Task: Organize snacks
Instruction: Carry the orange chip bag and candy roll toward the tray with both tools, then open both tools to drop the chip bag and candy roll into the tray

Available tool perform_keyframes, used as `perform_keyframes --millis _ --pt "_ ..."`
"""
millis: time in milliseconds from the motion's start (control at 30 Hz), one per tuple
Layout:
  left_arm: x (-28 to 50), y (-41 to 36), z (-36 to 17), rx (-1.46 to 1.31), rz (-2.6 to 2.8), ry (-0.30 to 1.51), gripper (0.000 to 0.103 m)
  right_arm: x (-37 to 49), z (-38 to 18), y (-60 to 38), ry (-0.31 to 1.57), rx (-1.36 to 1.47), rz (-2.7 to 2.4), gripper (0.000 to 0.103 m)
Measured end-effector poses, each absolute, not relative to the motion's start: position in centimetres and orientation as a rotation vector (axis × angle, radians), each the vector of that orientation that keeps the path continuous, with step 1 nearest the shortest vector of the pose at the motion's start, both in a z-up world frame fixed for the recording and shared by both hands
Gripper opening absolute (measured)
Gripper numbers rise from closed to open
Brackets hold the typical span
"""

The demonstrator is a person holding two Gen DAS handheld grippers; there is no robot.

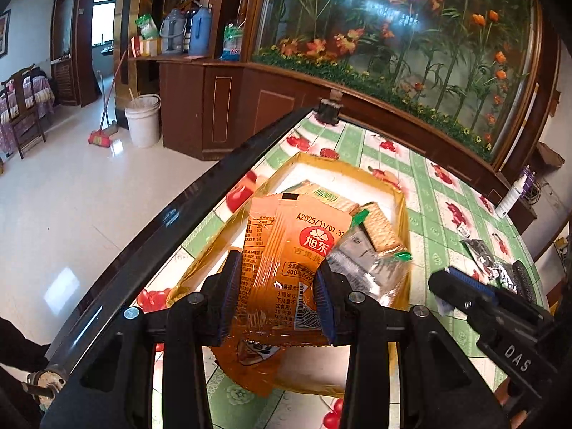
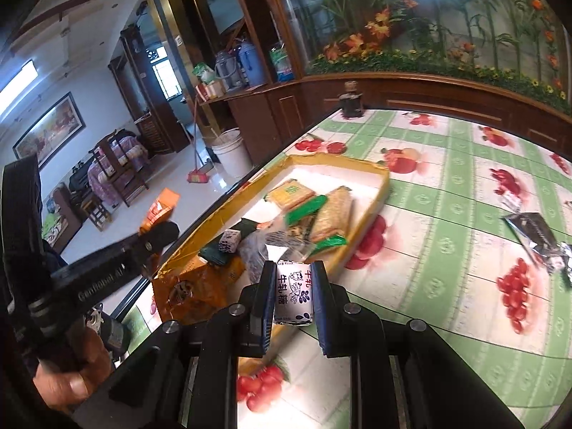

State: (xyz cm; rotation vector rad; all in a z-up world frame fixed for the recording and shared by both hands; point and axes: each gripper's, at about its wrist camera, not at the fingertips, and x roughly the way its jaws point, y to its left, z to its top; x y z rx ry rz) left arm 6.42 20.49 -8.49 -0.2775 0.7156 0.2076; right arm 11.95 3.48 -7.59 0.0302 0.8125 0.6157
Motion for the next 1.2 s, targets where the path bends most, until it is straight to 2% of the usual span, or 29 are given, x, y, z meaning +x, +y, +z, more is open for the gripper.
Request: perform_keyframes --millis 733,833,867,967,1067,1200 --pt "8.8 21.5 -11.3 -0.254 0.224 0.803 0.037 18.7 -10.9 6.7 0.878 0.088 0.592 0.02" --pt "8.8 21.5 -11.1 -0.247 0.226 0.806 0.04 18.9 -11.2 7.0 0.892 0.085 0.593 0.023" --pt "8.8 21.5 -11.1 -0.245 0.227 0.804 0.044 19.0 -11.3 6.9 0.892 0.089 0.592 0.025" --pt "8.7 21.6 -10.8 -0.246 0.233 0.796 0.055 18.9 -11.3 6.6 0.889 0.108 0.583 0.046" --pt "8.5 21.5 -10.5 -0.243 0.242 0.789 0.066 18.8 -10.9 6.2 0.881 0.119 0.581 0.047" --pt "8.1 21.4 -10.0 -0.24 0.247 0.777 0.066 18.4 -10.2 5.5 0.863 0.123 0.577 0.049"
